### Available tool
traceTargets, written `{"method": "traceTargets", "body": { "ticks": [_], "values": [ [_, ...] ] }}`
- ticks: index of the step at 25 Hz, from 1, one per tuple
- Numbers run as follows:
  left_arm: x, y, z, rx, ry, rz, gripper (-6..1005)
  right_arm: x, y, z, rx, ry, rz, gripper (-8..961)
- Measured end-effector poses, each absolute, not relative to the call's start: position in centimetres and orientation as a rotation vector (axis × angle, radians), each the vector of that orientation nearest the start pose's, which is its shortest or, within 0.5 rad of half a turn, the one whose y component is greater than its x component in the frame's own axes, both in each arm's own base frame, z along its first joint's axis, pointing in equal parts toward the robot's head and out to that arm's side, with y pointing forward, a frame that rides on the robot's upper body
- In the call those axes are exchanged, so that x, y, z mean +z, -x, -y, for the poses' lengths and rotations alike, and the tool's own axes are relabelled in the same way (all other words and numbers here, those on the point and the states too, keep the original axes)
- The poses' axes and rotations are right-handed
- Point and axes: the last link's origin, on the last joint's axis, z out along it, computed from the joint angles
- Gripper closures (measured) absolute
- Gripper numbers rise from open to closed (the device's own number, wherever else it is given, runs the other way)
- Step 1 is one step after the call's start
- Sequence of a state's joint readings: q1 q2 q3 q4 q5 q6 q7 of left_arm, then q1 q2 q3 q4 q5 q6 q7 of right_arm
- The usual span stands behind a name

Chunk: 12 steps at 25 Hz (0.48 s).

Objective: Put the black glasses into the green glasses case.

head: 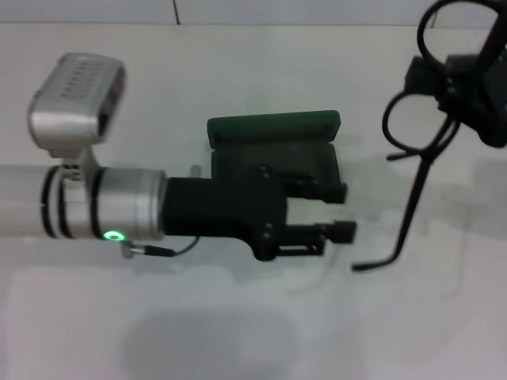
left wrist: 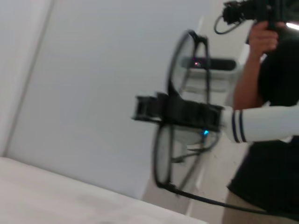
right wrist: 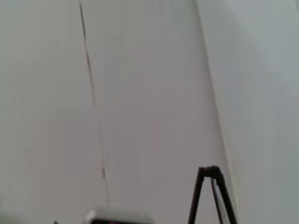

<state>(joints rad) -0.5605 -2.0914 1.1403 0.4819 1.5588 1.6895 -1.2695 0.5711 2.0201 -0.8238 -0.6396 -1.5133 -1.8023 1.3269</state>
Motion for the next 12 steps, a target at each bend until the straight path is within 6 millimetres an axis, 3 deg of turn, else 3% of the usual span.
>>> {"method": "traceTargets", "body": {
  "ticks": [6, 12],
  "values": [
    [-6.7, 18.3, -29.4, -1.172, 3.037, 0.416, 438, 4.5, -19.5, -33.9, 1.367, 2.586, -0.272, 902],
    [-6.6, 17.0, -29.6, -1.257, 3.032, 0.368, 438, 3.4, -19.7, -34.4, 1.362, 2.548, -0.318, 902]
  ]
}}
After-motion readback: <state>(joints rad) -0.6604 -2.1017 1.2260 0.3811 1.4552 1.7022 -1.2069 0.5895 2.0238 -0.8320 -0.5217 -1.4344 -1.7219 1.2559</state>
